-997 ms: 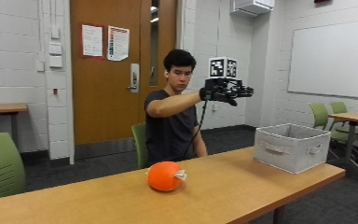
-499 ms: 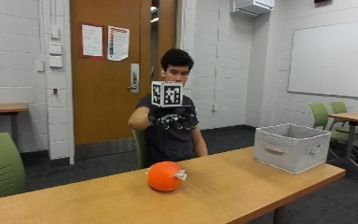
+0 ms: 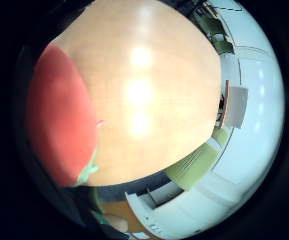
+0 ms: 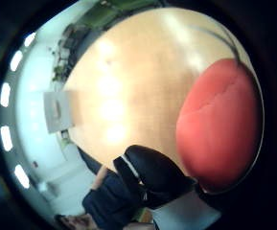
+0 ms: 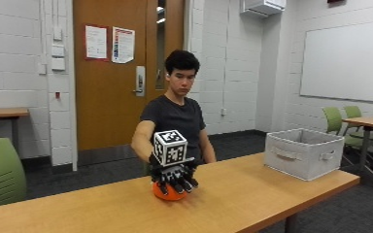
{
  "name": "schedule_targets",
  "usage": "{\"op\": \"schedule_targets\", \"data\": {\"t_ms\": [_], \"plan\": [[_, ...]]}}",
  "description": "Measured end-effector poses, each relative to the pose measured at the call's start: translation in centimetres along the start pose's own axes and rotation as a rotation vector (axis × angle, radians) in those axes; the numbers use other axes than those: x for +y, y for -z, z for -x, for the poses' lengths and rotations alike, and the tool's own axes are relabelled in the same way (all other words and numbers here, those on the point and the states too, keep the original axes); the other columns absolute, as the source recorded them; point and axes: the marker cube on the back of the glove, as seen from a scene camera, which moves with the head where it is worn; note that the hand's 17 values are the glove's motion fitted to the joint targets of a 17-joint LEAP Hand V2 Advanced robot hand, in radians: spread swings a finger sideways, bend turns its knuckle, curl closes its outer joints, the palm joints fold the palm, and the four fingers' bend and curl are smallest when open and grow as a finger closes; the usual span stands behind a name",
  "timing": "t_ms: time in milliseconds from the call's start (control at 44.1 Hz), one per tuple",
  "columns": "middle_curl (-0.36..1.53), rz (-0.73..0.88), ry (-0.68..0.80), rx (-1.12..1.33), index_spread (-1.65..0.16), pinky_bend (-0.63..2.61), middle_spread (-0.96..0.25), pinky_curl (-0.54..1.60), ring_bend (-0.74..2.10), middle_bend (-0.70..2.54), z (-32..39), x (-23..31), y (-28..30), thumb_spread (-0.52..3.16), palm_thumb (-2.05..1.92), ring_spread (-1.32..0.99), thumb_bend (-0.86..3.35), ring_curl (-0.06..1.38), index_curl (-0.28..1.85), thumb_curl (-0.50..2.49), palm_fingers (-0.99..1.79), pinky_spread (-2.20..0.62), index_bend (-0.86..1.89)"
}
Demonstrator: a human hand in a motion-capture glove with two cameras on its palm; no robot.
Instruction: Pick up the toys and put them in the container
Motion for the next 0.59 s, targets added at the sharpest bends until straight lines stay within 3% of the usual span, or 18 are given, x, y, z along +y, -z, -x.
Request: {"op": "schedule_targets", "data": {"t_ms": [249,363,544,589], "plan": [[0.28,0.026,0.004,0.026,-0.33,0.9,-0.13,0.37,0.13,0.07,0.0,0.3,-2.8,0.96,-0.08,-0.21,-0.07,0.17,0.29,0.25,-0.13,-0.04,0.22],[0.22,0.01,-0.009,0.048,-0.37,0.88,-0.1,0.37,0.23,0.05,0.1,0.2,-2.5,1.0,0.0,-0.2,-0.02,0.18,0.4,0.26,0.14,-0.07,0.58],[0.24,-0.094,-0.02,0.064,-0.36,0.81,-0.1,0.33,0.5,0.22,0.7,1.0,-1.6,1.13,0.21,-0.24,0.08,0.25,0.47,0.3,0.48,-0.17,0.66],[0.27,-0.112,-0.015,0.075,-0.36,0.83,-0.16,0.33,0.63,0.3,0.8,1.3,-1.4,1.17,0.34,-0.3,0.16,0.29,0.47,0.34,0.74,-0.23,0.61]]}}
